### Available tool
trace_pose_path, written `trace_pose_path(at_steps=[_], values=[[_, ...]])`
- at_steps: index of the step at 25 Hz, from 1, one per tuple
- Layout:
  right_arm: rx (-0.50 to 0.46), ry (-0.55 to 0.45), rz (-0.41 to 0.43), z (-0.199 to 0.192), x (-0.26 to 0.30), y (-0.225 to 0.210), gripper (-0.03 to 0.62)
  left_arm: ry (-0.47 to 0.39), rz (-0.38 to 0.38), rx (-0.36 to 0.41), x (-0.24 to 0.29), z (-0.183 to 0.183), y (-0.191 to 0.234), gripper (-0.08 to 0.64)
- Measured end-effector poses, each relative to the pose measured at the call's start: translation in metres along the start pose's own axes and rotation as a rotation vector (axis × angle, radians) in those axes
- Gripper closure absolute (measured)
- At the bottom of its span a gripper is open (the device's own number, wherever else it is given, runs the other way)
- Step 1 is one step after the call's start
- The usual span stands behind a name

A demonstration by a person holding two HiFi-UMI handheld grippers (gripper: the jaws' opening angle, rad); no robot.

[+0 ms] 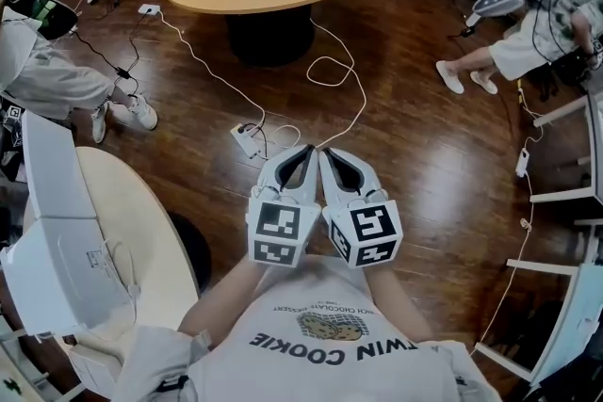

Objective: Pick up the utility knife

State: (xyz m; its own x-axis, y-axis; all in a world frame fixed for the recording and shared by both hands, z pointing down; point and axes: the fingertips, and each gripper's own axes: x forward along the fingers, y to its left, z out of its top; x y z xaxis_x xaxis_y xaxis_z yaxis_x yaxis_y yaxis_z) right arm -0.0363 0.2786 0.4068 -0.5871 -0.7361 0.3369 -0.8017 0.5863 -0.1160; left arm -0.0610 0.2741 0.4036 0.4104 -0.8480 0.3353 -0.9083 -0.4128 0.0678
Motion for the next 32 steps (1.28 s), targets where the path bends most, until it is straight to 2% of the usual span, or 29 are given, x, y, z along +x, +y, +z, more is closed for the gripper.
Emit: trace_pose_path(at_steps=[7,14,32], values=[[0.001,-0.003,-0.026,0.013,0.025,-0.017,0.591,0.001,-0.023,0.003,0.025,0.009,0.015,0.554],[0.026,-0.013,-0.039,0.020,0.058,-0.055,0.591,0.013,-0.031,0.024,0.070,0.019,0.027,0.554],[0.021,-0.022,0.067,0.091,0.187,-0.225,0.591,0.020,0.066,0.022,0.274,0.098,0.064,0.554]])
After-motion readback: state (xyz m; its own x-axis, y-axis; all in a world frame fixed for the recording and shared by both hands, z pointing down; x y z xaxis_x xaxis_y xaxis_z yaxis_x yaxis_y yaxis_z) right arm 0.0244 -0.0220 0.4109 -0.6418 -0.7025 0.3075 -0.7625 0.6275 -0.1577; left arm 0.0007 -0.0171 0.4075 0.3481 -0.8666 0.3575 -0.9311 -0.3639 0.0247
